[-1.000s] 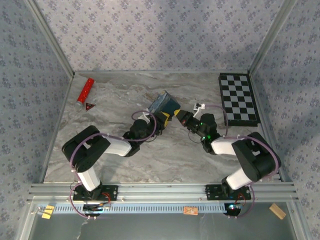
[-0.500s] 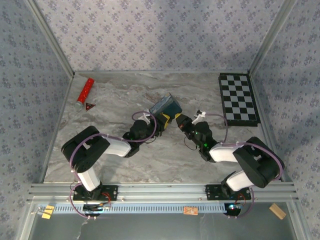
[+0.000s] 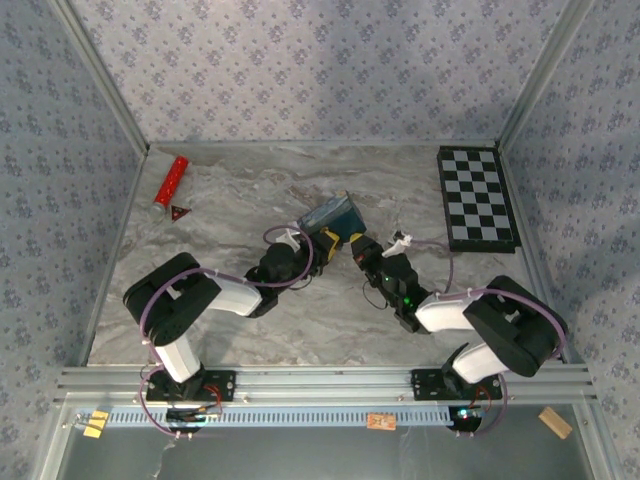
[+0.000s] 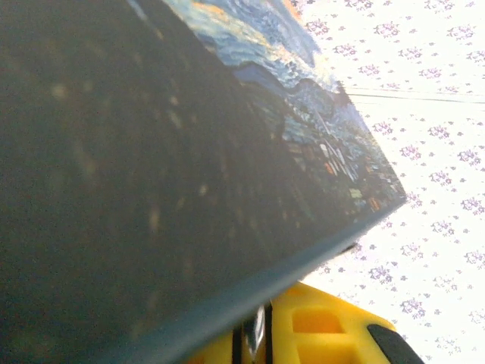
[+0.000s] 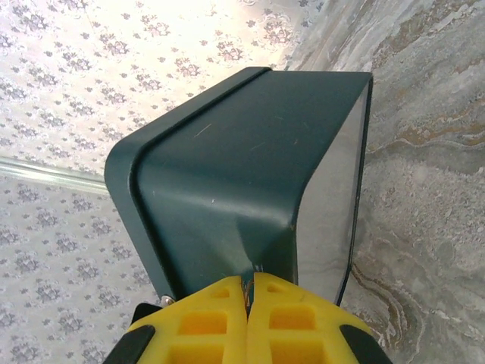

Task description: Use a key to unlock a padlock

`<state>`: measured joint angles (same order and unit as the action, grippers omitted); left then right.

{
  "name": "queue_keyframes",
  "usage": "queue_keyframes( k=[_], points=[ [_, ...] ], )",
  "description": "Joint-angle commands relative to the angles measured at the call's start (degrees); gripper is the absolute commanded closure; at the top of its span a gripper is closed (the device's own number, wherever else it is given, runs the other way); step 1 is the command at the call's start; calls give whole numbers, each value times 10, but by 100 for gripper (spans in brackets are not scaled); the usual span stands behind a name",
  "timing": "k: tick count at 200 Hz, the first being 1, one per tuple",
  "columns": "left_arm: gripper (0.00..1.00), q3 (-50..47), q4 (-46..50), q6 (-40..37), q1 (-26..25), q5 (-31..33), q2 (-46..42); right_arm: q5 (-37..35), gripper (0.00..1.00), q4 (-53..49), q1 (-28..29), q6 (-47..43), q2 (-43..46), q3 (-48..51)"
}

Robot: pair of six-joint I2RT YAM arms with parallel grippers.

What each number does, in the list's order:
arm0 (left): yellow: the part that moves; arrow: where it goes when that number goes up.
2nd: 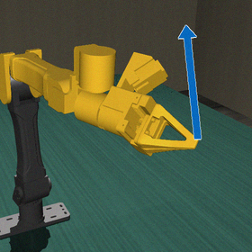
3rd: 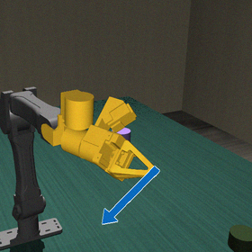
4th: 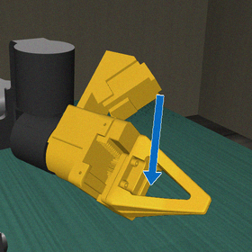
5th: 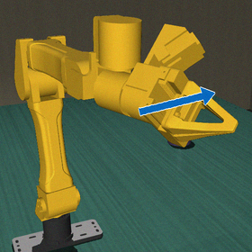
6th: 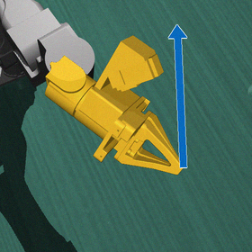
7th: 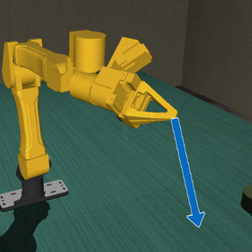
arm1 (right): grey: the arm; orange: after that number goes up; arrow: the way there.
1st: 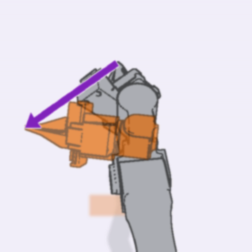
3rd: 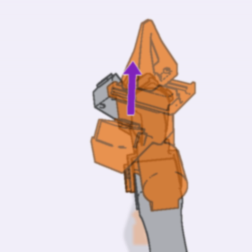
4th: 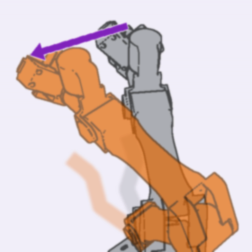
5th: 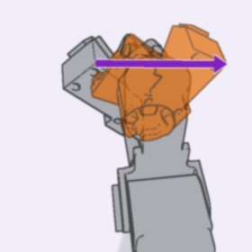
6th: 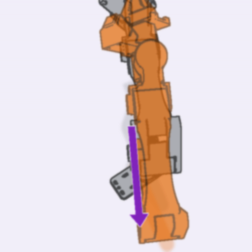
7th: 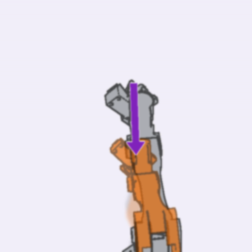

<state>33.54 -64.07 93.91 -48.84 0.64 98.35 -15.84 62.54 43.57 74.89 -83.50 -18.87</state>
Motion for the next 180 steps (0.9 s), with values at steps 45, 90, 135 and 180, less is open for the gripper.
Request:
queue_keyframes(
  k=[45, 90, 135, 180],
  points=[
    [100, 42, -125, -15, -31, -9, -11, 123, 100, -35, 79, 49, 3, 3],
    [100, 44, -124, -4, -31, 1, 4, 96, 100, -78, 94, 50, 32, 2],
    [100, 60, -144, 6, -32, -26, 13, 125, 100, -69, 66, 40, 31, 6],
    [100, 63, -118, 0, -33, -61, -14, 164, 100, -74, 21, 25, 44, 13]
  ],
)
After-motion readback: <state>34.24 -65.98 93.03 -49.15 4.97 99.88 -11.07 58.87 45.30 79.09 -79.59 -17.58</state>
